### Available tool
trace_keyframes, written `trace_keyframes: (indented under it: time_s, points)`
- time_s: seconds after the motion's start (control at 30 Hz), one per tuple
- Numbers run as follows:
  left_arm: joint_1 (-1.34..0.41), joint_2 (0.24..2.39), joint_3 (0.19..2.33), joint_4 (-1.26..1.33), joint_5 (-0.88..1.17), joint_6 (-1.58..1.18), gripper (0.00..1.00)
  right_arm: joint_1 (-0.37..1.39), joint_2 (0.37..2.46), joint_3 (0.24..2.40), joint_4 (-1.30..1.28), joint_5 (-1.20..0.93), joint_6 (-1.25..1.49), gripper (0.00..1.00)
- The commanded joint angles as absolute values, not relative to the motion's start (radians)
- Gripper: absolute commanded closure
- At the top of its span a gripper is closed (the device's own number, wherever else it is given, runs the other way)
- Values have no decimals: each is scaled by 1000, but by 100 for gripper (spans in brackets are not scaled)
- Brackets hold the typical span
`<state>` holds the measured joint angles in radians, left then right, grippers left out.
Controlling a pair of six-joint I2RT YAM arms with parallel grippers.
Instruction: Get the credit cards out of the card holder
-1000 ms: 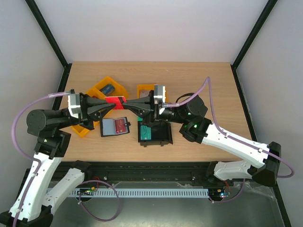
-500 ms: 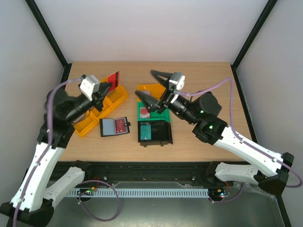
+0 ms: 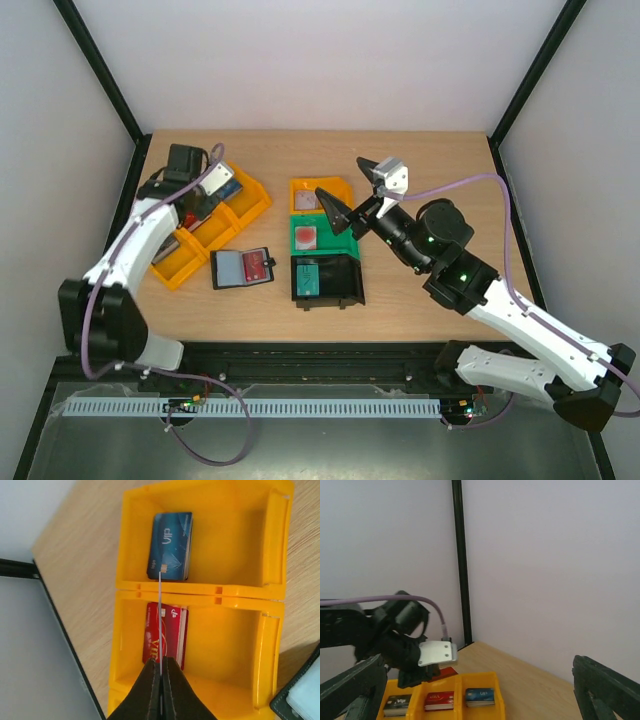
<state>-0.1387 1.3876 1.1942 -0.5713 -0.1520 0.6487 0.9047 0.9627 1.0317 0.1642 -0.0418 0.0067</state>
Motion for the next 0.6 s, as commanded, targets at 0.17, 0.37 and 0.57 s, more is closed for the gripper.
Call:
trace_keyframes:
  time_s: [0.17,0.37,0.57]
  points:
    - [-107,1636,1300,-543,-249,689,98,900,902,1013,142,-34,-34,1]
    - [-98,1655,1212,-419,-337,741,98,902,894,1012,135,-31,-30,1]
    - [-84,1669,1146,-360,-345,805,98,902,902,1016,135,-40,-35,1]
